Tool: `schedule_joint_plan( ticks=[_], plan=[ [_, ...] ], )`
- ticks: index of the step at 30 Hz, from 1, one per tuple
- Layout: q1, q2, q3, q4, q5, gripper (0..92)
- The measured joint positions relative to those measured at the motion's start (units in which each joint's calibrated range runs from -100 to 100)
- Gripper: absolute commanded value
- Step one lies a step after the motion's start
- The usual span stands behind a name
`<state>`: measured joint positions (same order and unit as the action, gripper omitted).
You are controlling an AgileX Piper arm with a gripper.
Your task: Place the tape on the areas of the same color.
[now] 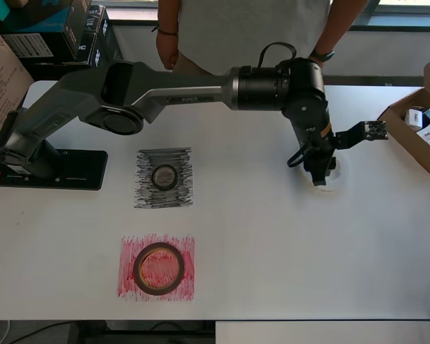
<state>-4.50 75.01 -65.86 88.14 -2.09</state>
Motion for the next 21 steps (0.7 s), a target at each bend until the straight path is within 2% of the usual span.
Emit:
schedule_joint_plan(
  ticks=[21],
  plan=[
    [0.64, 1.2, 2.98, -0.69, 0.0, 42.2]
  ],
)
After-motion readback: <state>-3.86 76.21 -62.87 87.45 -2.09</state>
